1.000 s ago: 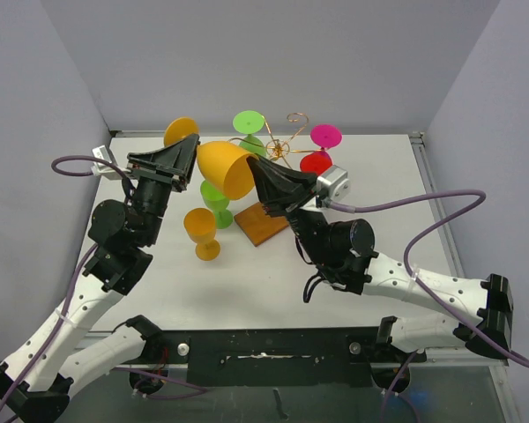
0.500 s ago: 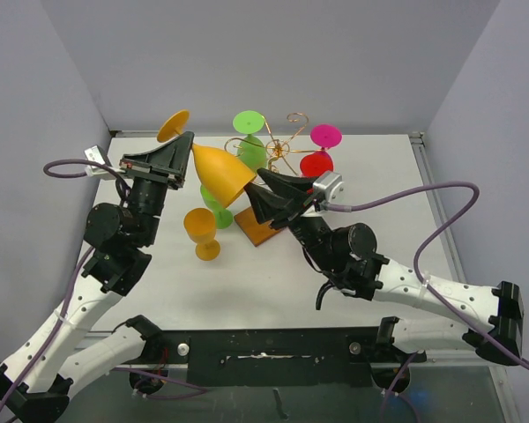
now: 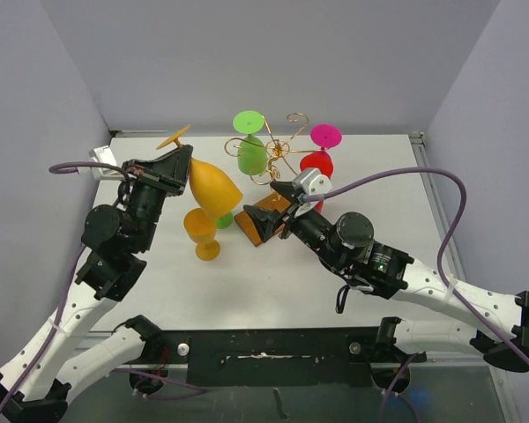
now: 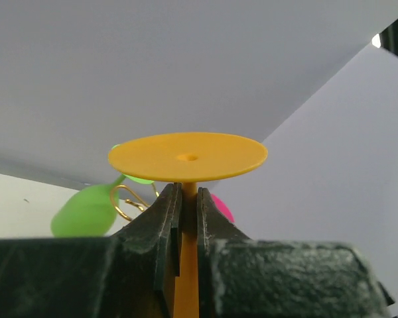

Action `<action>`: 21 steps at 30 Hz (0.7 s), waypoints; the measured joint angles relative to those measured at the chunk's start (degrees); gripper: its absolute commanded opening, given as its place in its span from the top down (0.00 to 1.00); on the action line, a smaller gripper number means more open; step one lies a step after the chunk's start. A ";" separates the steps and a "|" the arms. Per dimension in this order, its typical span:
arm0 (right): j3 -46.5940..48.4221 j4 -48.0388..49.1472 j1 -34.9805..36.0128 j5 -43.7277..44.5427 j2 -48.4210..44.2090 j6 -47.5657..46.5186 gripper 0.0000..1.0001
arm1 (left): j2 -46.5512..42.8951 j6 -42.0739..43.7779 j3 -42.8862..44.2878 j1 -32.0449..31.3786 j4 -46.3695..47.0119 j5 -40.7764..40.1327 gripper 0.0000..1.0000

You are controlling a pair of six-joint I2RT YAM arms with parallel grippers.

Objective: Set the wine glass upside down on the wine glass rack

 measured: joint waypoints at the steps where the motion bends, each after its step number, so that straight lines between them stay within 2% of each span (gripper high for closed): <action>1: 0.63 -1.64 -0.17 0.13 -0.04 0.15 0.30 | -0.26 1.84 -0.13 0.00 -0.35 0.31 1.00; 7: 5.64 -7.61 -0.52 0.74 -0.22 3.28 0.29 | -3.67 15.69 -3.43 0.00 -1.79 7.89 1.00; 11: 13.75 -11.67 -0.59 1.81 1.49 7.69 0.28 | -6.21 23.41 -6.71 0.00 -1.95 15.43 1.00; 21: 27.82 -23.28 -2.89 4.50 7.48 24.90 0.29 | -6.69 31.74 -13.00 0.00 3.08 28.83 1.00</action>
